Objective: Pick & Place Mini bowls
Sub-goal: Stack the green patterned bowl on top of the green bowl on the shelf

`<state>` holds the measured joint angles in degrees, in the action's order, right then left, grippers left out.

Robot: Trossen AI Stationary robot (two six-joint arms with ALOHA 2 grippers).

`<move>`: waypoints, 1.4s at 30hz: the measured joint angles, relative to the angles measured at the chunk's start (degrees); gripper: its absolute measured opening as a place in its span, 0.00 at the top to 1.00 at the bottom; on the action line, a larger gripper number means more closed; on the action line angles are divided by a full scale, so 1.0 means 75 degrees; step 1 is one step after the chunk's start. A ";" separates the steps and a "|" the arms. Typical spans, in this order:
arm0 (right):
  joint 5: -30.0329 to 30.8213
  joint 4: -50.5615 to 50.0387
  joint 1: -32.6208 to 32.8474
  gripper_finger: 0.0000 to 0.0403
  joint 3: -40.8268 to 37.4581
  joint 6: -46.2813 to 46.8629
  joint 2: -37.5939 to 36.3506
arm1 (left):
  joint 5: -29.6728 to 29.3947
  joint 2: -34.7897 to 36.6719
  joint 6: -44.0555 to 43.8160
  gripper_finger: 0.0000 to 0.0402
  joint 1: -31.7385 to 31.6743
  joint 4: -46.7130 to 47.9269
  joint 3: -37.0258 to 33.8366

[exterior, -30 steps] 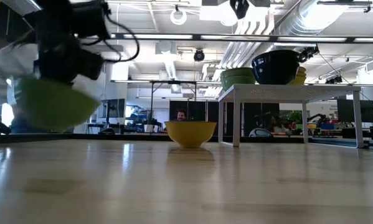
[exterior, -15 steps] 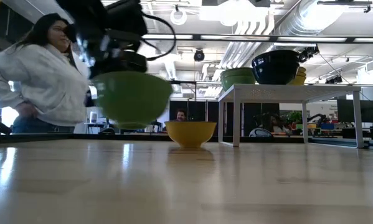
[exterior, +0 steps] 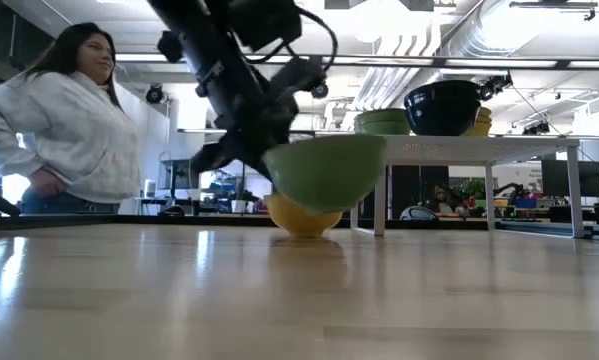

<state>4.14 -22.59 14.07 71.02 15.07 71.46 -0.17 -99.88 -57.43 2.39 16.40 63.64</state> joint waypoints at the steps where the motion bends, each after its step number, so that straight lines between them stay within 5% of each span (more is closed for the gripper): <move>1: -0.0019 -0.0013 0.0049 1.00 0.0000 -0.0110 0.0000 | -0.0123 -0.0054 -0.0088 0.98 0.0003 0.0087 0.0077; 14: -0.0422 -0.0099 0.0101 1.00 0.0000 -0.0663 0.0000 | -0.0450 -0.0577 -0.0632 0.96 -0.0015 0.0479 0.0422; 28: -0.0129 -0.0097 0.0020 1.00 0.0000 -0.0678 -0.0086 | 0.0542 -0.0250 0.0262 0.66 -0.0067 0.0783 0.0411; 34: -0.0008 -0.0107 0.0020 1.00 0.0000 -0.0678 -0.0090 | -0.0224 0.0695 0.1192 0.72 -0.0064 0.1262 0.0413; 42: 0.0233 -0.0165 0.0011 1.00 0.0000 -0.0667 -0.0090 | -0.1307 0.1909 0.2217 0.98 0.0219 0.1583 0.0260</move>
<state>5.88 -23.83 14.15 71.02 10.06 70.78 -9.97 -85.56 -40.80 4.04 28.28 65.59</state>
